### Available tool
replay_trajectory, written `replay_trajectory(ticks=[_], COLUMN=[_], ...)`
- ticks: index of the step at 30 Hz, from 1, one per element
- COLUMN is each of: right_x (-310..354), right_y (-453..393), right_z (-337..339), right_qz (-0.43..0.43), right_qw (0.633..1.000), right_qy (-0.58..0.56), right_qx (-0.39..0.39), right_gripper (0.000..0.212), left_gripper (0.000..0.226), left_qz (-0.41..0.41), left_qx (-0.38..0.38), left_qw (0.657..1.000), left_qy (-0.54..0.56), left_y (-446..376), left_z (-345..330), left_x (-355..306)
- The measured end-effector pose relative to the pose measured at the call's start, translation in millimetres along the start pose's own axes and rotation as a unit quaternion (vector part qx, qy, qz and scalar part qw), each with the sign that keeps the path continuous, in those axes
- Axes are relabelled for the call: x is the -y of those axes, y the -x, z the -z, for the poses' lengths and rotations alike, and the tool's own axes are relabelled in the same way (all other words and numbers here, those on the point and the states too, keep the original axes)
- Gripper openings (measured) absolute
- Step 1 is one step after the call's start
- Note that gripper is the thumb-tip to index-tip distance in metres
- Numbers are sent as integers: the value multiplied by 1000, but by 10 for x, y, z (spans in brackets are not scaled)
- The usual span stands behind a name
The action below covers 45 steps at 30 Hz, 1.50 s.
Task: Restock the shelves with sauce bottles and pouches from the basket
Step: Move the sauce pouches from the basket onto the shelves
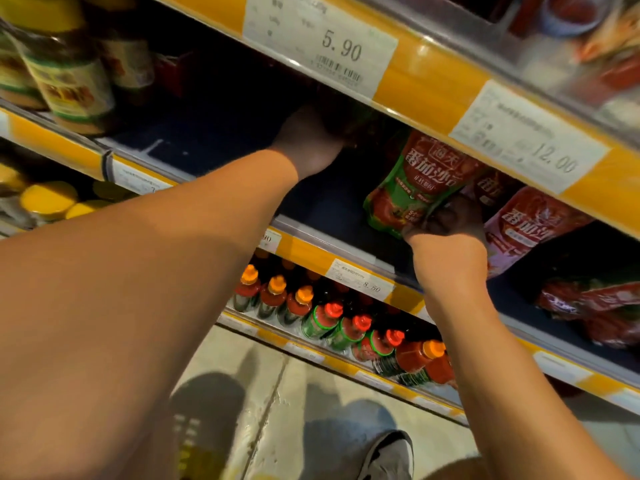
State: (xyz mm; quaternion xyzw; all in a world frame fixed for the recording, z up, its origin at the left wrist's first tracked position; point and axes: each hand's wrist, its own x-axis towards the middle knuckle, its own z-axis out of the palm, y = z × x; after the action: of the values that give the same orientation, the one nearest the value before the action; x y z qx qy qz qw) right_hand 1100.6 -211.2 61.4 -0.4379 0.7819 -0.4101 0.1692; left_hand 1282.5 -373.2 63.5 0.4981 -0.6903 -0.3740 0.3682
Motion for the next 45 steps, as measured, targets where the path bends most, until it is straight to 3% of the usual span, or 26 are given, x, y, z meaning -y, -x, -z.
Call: replay_trajectory(ticks=[2,5,8,11,17,23,28,34,38,45], right_x=[69,106,172,220,404,645,905,1209,1530,2191], right_y=[84,185,344,489,753,1078,1432,1851,2182,2789], right_z=[38,88,122,144,108,-32,-94,-265,-475,-1005], right_qz=[-1,-5,-16,5,86,150,200,243,244,363], right_qw=[999,999,999,999,988,967,945,922,896,824], right_qy=[-41,-43,-35,-18,22,33,26,1,-39,30], right_qx=[-6,-10,-1,43,129,205,258,301,369,435], right_gripper=[36,23,29,27,59,62,58,49,45,55], left_gripper=[61,60,56,65,68,66,62,53,55,62], left_qz=[-8,-11,-5,8,-36,-54,-26,32,92,176], left_qx=[11,6,26,73,148,149,100,-22,-81,-179], left_qw=[999,995,990,988,971,961,972,990,984,962], left_qy=[-29,-103,-142,-134,-184,-226,-212,-137,-128,-103], left_y=[90,229,373,615,1293,1882,2526,3428,4062,4991], left_z=[86,195,279,406,663,1094,1690,2329,2718,3300], left_x=[-36,-121,-188,-213,-249,-408,-399,-76,291,758])
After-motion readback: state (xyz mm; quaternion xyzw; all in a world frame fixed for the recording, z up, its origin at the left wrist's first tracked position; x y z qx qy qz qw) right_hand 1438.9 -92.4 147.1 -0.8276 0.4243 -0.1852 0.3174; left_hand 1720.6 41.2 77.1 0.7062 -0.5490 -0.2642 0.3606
